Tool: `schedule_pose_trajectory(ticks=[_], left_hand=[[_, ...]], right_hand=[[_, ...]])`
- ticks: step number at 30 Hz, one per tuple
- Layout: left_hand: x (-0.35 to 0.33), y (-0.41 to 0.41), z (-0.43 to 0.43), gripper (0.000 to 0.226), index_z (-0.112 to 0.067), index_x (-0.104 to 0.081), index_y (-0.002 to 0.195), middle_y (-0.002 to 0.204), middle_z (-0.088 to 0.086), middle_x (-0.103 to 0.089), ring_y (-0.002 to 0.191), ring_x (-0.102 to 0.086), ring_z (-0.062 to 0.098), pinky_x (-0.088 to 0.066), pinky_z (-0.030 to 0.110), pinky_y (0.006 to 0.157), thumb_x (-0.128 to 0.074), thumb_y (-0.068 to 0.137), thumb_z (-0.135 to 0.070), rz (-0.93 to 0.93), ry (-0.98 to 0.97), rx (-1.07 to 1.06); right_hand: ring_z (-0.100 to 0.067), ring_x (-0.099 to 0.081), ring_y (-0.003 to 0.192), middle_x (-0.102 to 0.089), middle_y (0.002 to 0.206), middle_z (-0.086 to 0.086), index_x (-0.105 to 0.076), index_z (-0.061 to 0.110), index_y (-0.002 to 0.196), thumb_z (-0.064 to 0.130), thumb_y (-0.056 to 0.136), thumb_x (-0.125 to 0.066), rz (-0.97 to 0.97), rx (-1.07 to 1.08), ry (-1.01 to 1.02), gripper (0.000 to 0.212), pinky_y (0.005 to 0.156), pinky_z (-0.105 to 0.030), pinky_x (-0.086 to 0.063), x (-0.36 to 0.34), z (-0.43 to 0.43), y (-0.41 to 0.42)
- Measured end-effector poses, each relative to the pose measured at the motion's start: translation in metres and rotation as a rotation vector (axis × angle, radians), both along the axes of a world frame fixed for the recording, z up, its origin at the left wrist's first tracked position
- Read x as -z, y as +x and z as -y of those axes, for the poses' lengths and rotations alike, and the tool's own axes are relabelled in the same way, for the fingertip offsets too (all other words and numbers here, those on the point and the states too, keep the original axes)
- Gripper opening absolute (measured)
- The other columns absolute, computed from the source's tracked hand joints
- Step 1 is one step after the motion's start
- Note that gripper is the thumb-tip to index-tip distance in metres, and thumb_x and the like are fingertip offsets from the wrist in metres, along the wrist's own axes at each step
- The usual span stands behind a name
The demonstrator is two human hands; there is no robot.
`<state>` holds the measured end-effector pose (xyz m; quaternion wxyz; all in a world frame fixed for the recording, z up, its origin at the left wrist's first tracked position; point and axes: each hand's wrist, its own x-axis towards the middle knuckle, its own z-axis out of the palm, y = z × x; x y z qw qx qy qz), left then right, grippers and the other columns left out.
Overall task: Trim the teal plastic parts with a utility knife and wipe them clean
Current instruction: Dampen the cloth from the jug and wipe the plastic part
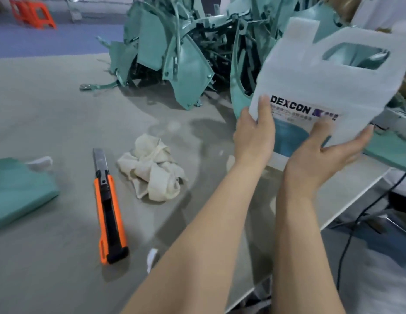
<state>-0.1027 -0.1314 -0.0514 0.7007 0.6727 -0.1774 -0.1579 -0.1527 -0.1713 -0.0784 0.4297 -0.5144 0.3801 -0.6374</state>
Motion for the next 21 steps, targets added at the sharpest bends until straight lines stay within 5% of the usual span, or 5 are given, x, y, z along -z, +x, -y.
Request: schedule_pose_trajectory(ticks=[9,12,15,18,21], left_hand=[[-0.047,0.082,-0.105,0.075,-0.007,-0.028,0.148,0.151,0.009,-0.035,0.136,-0.037,0.025,-0.031,0.033,0.102,-0.030,0.096,-0.061,0.031,0.030,-0.402],[-0.047,0.103,-0.159,0.070,-0.006,-0.038,0.141,0.143,0.011,-0.046,0.128,-0.047,0.025,-0.036,0.026,0.096,-0.029,0.097,-0.060,-0.011,0.021,-0.549],[-0.039,0.116,-0.208,0.068,-0.006,-0.038,0.140,0.141,0.012,-0.048,0.126,-0.049,0.026,-0.039,0.037,0.104,-0.031,0.097,-0.058,0.001,0.007,-0.666],[-0.024,0.125,-0.248,0.068,-0.012,-0.037,0.143,0.143,0.007,-0.047,0.128,-0.047,0.023,-0.036,0.040,0.108,-0.033,0.094,-0.060,-0.008,-0.014,-0.666],[-0.009,0.136,-0.272,0.066,-0.020,-0.041,0.143,0.141,0.003,-0.051,0.128,-0.049,0.026,-0.037,0.047,0.109,-0.034,0.091,-0.060,-0.141,-0.121,-0.586]], right_hand=[[0.014,-0.039,0.100,-0.046,0.128,-0.009,-0.047,0.015,0.137,0.050,0.087,-0.066,-0.186,-0.568,-0.155,0.065,0.088,-0.009,-0.039,-0.064,-0.070,0.070],[-0.009,-0.047,0.116,-0.051,0.129,-0.006,-0.045,0.013,0.131,0.046,0.082,-0.073,-0.175,-0.765,-0.235,0.065,0.094,-0.016,-0.043,-0.078,-0.105,0.100],[-0.006,-0.056,0.111,-0.052,0.130,-0.003,-0.029,0.009,0.135,0.041,0.080,-0.077,-0.151,-0.955,-0.213,0.079,0.089,-0.009,-0.044,-0.077,-0.145,0.128],[-0.013,-0.050,0.127,-0.048,0.141,-0.003,-0.022,0.008,0.146,0.041,0.080,-0.077,-0.113,-1.051,-0.144,0.092,0.108,-0.029,-0.040,-0.061,-0.180,0.148],[-0.002,-0.056,0.112,-0.055,0.130,0.000,-0.033,0.009,0.139,0.032,0.083,-0.077,-0.040,-1.094,-0.072,0.074,0.093,-0.011,-0.045,-0.042,-0.199,0.165]])
